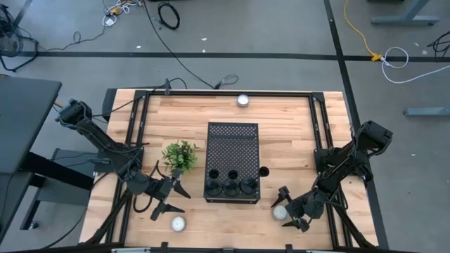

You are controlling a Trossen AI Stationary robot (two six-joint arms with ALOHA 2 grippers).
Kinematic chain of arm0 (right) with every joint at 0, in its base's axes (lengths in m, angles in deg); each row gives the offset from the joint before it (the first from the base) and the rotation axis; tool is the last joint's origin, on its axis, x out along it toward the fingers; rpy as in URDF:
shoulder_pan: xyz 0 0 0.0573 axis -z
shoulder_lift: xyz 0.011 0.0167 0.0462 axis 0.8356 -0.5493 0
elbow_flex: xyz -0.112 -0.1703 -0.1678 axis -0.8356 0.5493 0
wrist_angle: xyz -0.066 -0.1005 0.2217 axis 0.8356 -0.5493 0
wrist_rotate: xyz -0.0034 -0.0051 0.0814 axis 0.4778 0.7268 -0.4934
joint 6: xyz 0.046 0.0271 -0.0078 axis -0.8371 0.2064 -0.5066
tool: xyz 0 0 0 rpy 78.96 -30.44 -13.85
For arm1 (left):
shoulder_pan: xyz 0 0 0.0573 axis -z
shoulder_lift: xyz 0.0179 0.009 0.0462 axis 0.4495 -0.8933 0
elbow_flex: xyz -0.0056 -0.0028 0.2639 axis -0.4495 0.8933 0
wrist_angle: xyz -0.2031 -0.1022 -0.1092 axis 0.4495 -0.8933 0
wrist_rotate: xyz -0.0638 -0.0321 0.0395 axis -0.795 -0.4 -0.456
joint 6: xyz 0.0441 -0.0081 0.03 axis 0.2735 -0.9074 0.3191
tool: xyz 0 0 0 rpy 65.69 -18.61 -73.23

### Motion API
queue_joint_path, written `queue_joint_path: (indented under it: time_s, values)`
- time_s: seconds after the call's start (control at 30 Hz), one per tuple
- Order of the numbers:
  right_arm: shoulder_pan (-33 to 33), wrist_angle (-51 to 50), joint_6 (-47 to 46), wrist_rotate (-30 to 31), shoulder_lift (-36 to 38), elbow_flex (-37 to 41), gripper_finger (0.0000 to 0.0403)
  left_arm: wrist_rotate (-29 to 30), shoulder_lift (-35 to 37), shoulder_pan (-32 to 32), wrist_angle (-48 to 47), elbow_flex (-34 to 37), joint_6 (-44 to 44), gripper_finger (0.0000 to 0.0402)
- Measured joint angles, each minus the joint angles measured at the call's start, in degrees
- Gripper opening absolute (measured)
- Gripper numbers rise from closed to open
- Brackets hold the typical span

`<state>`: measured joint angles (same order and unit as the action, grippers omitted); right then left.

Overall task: Pick & Place candle stick holders
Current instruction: Put the blue patterned candle on the shelf

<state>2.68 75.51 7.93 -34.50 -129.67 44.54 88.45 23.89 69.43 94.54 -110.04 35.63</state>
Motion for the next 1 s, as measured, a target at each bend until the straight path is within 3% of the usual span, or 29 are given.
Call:
queue_joint_path:
  time_s: [1.0]
  values:
    - [0.0,0.06,-2.14,0.04,0.0,0.0,0.04,-0.63,0.0,0.0,-0.13,0.0,-1.43,0.0248]
